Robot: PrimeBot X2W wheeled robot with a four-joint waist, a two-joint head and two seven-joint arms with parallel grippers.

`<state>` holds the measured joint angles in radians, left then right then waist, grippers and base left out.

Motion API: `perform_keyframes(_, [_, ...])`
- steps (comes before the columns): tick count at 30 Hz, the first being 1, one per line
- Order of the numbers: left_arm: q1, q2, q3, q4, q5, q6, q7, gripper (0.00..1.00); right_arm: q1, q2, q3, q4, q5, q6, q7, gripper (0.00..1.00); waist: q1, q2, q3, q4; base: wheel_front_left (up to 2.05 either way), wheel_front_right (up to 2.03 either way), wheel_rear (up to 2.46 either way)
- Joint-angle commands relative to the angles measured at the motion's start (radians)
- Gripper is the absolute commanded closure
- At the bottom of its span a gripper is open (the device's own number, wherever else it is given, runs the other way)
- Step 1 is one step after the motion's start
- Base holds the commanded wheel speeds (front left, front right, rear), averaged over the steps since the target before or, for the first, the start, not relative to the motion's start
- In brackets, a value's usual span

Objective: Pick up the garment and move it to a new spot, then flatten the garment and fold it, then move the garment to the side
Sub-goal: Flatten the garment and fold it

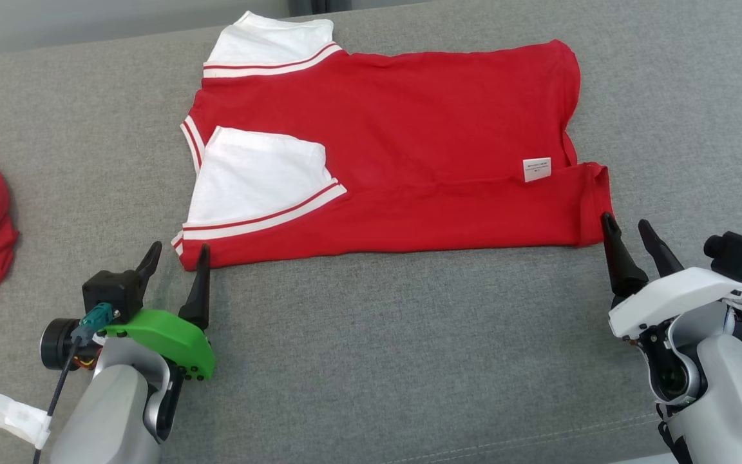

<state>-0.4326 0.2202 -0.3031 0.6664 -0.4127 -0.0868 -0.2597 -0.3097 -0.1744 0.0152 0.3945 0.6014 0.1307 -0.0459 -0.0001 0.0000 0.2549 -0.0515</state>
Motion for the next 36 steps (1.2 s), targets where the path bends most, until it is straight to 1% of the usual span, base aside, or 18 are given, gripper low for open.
perform_keyframes(1, [0.005,0.006,-0.003,0.01,0.008,0.003,-0.005,0.0,-0.015,-0.006,0.01,0.015,-0.019,0.0,-0.009,0.0,0.0001,0.0,0.004,0.001,0.0,0.0,0.0])
perform_keyframes(8, [-0.045,-0.016,-0.017,0.075,-0.004,-0.009,-0.001,0.0,-0.074,0.0,0.06,0.117,-0.069,0.0,-0.034,0.0,0.0001,0.0,0.027,0.002,0.0,0.0,0.0])
perform_keyframes(11, [-0.068,-0.027,-0.023,0.119,-0.015,-0.017,0.001,0.0,-0.106,0.002,0.076,0.18,-0.092,0.0,-0.041,0.0,0.0001,0.0,0.033,0.004,0.0,0.0,0.0])
perform_keyframes(12, [-0.076,-0.033,-0.021,0.131,-0.022,-0.019,0.001,0.31,-0.116,0.005,0.078,0.195,-0.095,0.0,-0.048,0.0,0.0001,0.0,0.035,0.005,0.0,0.0,0.0])
perform_keyframes(13, [-0.086,-0.035,-0.022,0.146,-0.027,-0.02,0.0,0.73,-0.126,0.004,0.082,0.22,-0.104,0.0,-0.048,0.0,0.0001,0.0,0.036,0.007,0.0,0.0,0.0])
perform_keyframes(14, [-0.093,-0.034,-0.025,0.158,-0.029,-0.023,0.0,0.97,-0.134,0.004,0.085,0.238,-0.108,0.0,-0.054,0.51,0.0001,0.0,0.036,0.009,0.0,0.0,0.0])
perform_keyframes(15, [-0.099,-0.039,-0.027,0.169,-0.033,-0.025,-0.001,1.0,-0.146,0.005,0.086,0.258,-0.111,0.0,-0.061,0.84,0.0001,0.0,0.036,0.01,0.0,0.0,0.0])
perform_keyframes(16, [-0.102,-0.045,-0.028,0.176,-0.036,-0.026,-0.001,1.0,-0.154,0.006,0.088,0.273,-0.113,0.0,-0.069,1.0,0.0001,0.0,0.035,0.012,0.0,0.0,0.0])
perform_keyframes(21, [-0.108,-0.058,-0.013,0.192,-0.054,-0.032,-0.005,1.0,-0.18,0.014,0.096,0.342,-0.1,0.0,-0.117,1.0,0.0001,0.0,0.01,0.026,0.0,0.0,0.0])
perform_keyframes(25, [-0.071,-0.054,0.013,0.151,-0.051,-0.032,-0.006,1.0,-0.176,0.013,0.122,0.36,-0.079,0.0,-0.148,1.0,0.0001,0.0,-0.027,0.038,0.0,0.0,0.0])
perform_keyframes(30, [0.01,-0.061,0.056,0.059,-0.038,-0.024,-0.006,1.0,-0.131,0.004,0.157,0.334,-0.05,0.0,-0.176,1.0,0.0001,0.0,-0.078,0.053,0.0,0.0,0.0])
perform_keyframes(36, [0.152,-0.078,0.107,-0.061,-0.024,-0.005,-0.006,1.0,-0.045,-0.019,0.186,0.263,-0.018,0.0,-0.187,1.0,0.0001,0.0,-0.13,0.07,0.0,0.0,0.0])
